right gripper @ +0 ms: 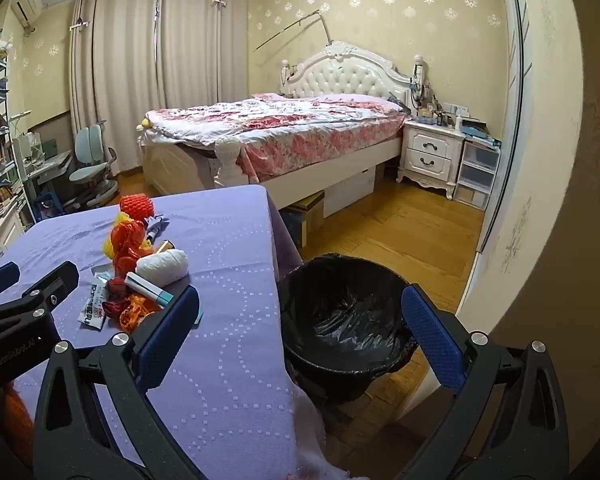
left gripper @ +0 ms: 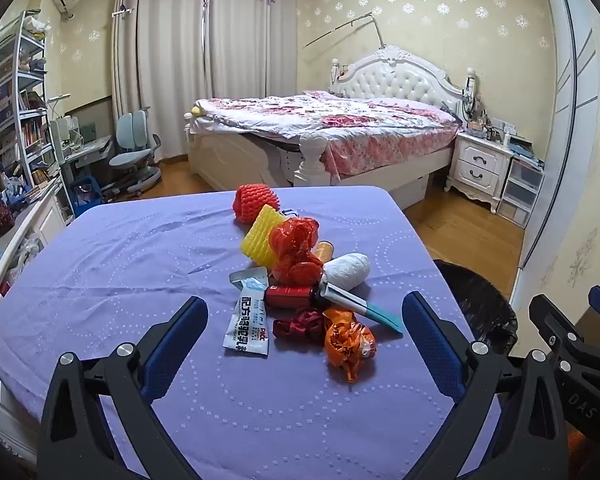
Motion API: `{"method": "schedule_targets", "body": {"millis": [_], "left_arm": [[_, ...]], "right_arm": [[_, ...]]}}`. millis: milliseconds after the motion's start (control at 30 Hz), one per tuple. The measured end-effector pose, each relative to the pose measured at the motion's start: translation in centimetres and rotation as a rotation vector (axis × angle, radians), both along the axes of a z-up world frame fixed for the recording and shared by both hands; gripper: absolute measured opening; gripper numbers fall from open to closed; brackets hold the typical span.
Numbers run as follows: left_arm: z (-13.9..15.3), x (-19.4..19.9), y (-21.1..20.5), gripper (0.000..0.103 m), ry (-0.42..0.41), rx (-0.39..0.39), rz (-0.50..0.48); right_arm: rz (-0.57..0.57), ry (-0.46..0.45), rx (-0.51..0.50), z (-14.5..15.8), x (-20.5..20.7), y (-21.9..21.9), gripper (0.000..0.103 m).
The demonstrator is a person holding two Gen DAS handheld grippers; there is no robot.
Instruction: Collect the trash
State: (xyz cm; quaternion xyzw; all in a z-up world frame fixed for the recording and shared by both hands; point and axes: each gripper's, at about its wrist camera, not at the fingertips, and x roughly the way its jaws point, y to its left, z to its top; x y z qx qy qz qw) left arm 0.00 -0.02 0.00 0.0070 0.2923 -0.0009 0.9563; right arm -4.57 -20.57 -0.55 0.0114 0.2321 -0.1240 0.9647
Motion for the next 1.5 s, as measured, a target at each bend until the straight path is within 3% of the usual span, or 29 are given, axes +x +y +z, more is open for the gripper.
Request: {"method": "schedule_targets", "body": {"millis": [300, 700, 767, 1500], "left_arm": [[0.8, -1.0, -0.7, 0.097, -0.060, 0.024, 0.001], [2.0, -2.0, -1.8, 0.097, -0.048, 0.018, 0.015], [1.4, -1.2, 0.0, 0.097, -0.050, 0.004, 0.004], [1.4, -1.2, 0.1, 0.097, -0.047, 0.000, 0.004]], "right_arm": [[0.003, -0.019, 0.003, 0.9, -0.4, 0.1, 0.099], [0.003, -0.018, 0.008, 0.7, -0.2, 0.1, 0.099], [0.003, -0.021, 0.005, 0.6, -0.2, 0.2, 0.099], [0.002, -0.017, 0.005, 1.2, -0.4, 0.5, 0.099]]}}
